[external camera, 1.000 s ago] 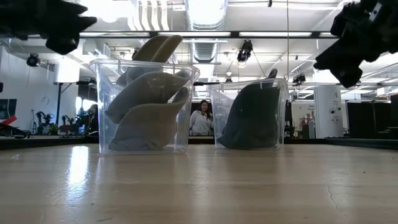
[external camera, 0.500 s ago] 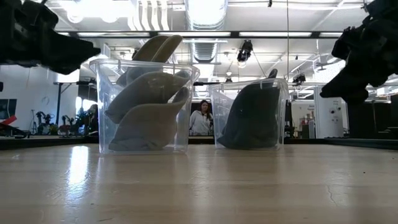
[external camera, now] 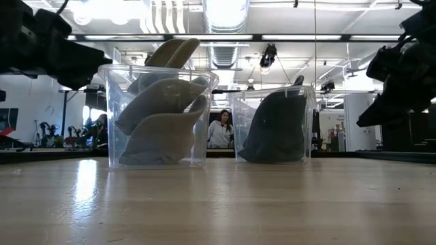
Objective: Pick & Place hat
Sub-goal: Return to Home Position
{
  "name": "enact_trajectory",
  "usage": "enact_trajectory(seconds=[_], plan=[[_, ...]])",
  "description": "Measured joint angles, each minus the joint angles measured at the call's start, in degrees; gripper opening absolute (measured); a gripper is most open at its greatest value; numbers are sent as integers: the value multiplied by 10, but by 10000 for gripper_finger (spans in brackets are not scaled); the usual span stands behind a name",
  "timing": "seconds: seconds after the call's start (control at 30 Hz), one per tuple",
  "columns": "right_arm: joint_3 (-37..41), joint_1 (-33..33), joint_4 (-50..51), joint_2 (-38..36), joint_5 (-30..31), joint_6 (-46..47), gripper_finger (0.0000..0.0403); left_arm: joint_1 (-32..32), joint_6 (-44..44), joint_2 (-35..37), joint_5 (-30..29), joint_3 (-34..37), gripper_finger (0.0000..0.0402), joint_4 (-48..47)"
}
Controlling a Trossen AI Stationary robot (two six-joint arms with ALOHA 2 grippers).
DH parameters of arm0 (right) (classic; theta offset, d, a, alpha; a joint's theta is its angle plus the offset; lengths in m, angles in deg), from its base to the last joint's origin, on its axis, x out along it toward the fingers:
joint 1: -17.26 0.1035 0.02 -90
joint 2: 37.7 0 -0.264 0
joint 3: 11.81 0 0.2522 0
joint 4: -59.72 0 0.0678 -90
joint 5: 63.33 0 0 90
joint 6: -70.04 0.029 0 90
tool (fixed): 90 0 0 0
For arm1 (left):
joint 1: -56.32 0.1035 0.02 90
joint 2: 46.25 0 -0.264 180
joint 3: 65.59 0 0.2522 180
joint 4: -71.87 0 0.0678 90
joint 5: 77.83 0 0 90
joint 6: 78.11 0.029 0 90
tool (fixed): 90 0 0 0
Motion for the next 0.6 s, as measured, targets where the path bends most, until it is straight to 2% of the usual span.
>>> enact_trajectory(seconds=[0.17,0.6], plan=[[2,0,0,0,0,0,83,36,-42,0,0,0,131,2],[2,0,0,0,0,0,68,37,-45,-9,3,-1,131,2]])
